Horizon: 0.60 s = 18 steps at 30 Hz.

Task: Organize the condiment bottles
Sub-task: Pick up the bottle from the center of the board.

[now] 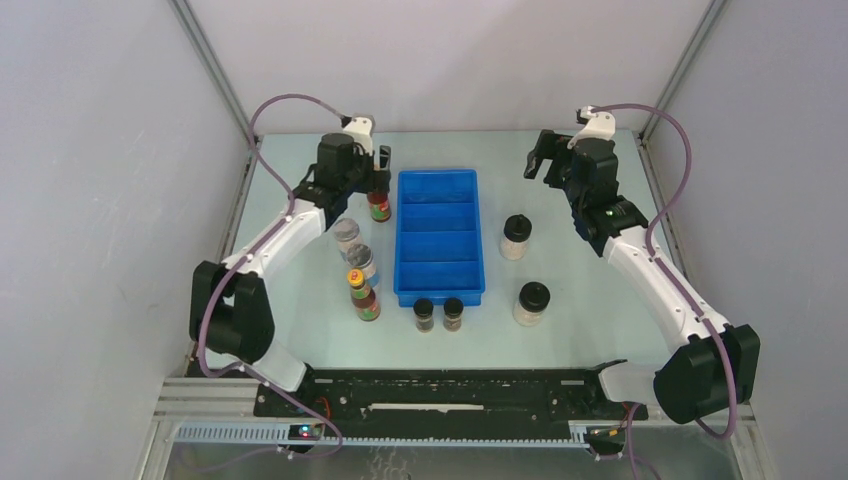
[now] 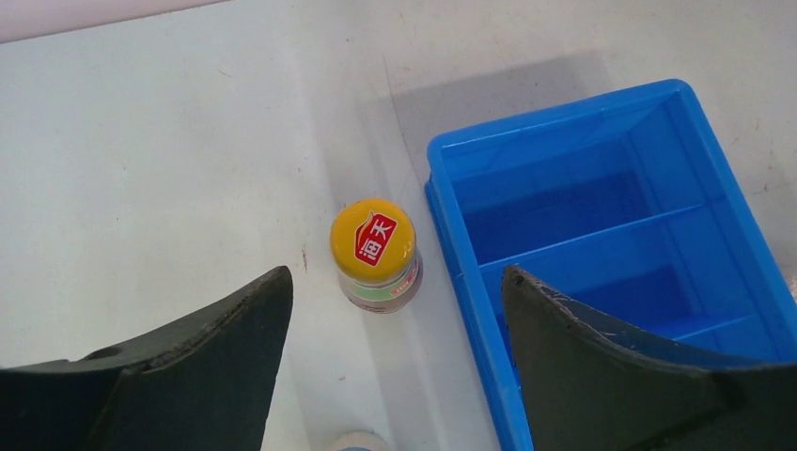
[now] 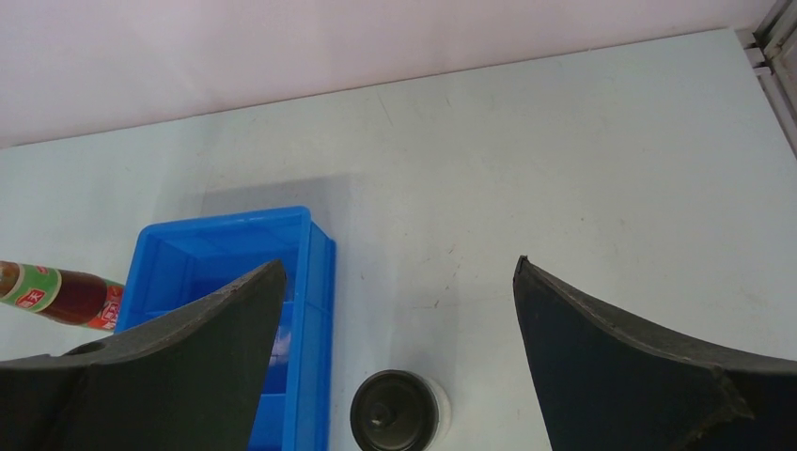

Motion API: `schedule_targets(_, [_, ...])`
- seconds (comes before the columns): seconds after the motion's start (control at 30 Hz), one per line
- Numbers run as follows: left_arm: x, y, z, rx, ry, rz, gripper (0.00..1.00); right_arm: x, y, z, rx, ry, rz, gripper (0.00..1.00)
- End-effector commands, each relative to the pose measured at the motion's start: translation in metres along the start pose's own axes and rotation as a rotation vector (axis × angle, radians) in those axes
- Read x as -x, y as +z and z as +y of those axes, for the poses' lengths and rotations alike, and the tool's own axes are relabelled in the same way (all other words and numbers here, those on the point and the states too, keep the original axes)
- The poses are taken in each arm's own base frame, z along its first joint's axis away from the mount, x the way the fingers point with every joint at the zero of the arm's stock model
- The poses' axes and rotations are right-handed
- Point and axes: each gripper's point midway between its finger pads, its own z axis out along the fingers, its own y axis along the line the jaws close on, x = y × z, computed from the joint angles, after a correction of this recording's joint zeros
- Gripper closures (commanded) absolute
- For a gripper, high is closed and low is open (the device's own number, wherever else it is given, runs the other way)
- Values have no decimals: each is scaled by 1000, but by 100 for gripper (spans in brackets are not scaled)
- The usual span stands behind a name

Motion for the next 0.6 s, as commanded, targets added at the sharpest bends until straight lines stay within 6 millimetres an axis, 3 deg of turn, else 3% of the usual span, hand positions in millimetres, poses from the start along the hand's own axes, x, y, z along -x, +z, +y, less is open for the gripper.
schedule_targets(0.0, [39,4,-1,7,-2,-102,15,26,0,10,34,-1,-71,0])
schedule_targets(0.57, [31,29,4,45,-28,-118,29,20,5,15,57,-9,-55,0])
